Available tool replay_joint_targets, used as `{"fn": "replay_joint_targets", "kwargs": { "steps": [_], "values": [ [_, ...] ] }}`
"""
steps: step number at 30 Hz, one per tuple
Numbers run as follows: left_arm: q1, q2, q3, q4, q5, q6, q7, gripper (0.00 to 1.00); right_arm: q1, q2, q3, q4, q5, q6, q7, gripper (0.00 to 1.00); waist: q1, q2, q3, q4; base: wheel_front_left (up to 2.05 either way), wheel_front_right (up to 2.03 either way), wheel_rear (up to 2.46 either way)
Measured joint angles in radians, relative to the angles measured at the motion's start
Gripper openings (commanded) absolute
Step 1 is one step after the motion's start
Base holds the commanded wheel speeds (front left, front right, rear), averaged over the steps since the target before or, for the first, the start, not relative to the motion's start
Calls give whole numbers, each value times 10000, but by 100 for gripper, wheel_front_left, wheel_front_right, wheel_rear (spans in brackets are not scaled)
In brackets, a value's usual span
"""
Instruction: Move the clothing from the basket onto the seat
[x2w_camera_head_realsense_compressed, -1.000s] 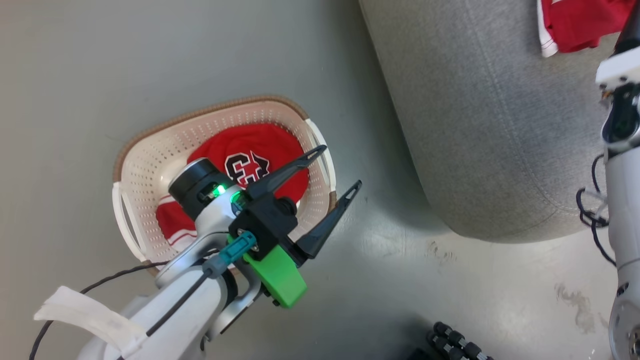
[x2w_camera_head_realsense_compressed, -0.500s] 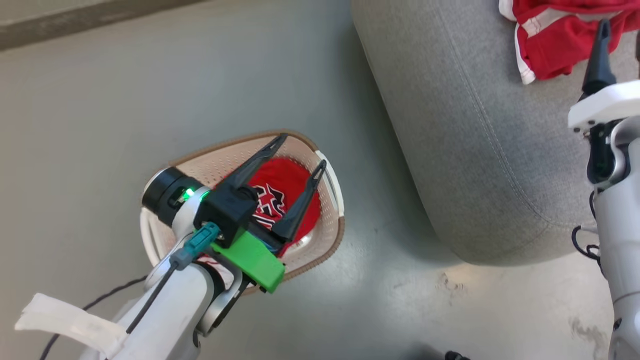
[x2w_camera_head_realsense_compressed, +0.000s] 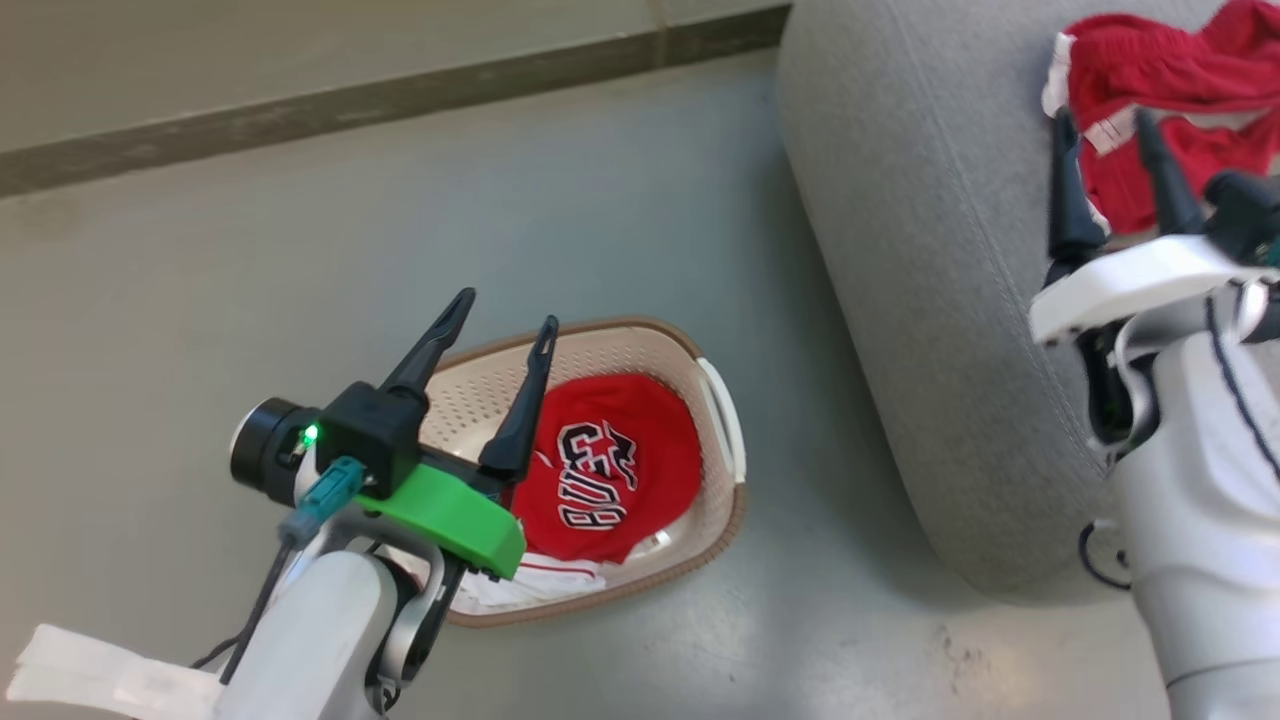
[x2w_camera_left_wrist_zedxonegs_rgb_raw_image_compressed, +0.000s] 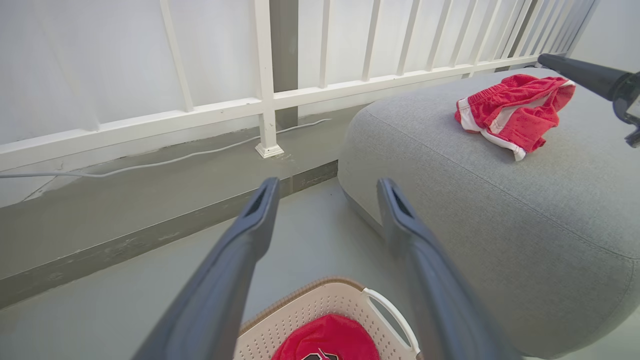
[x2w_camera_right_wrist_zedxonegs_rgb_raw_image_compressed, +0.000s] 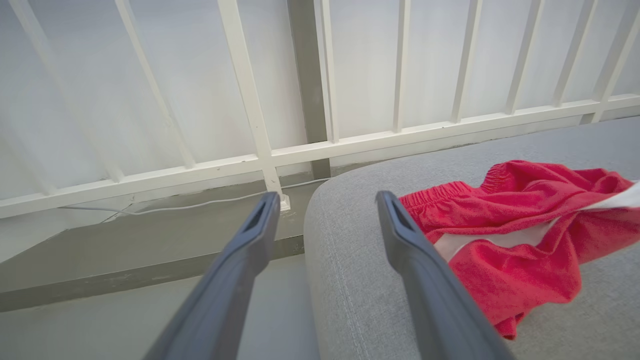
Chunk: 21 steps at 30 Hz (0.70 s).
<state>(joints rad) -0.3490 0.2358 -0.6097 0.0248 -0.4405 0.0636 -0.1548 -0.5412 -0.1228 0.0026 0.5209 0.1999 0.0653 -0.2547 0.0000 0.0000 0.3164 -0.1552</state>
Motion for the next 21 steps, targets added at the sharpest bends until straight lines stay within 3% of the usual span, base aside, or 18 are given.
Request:
{"fn": "replay_joint_targets", "kwargs": {
  "steps": [9,21],
  "values": [
    [607,-50,698,564,-316,334,-328,100,975,326,688,-708,-318,173,0,100,0,0,-774,607,0,0,0],
    [1582,-117,1246,936,-383,435,-552,100,2651,566,1289,-1279,-341,221,0,100,0,0,-1899,1223,0,0,0]
  ]
}}
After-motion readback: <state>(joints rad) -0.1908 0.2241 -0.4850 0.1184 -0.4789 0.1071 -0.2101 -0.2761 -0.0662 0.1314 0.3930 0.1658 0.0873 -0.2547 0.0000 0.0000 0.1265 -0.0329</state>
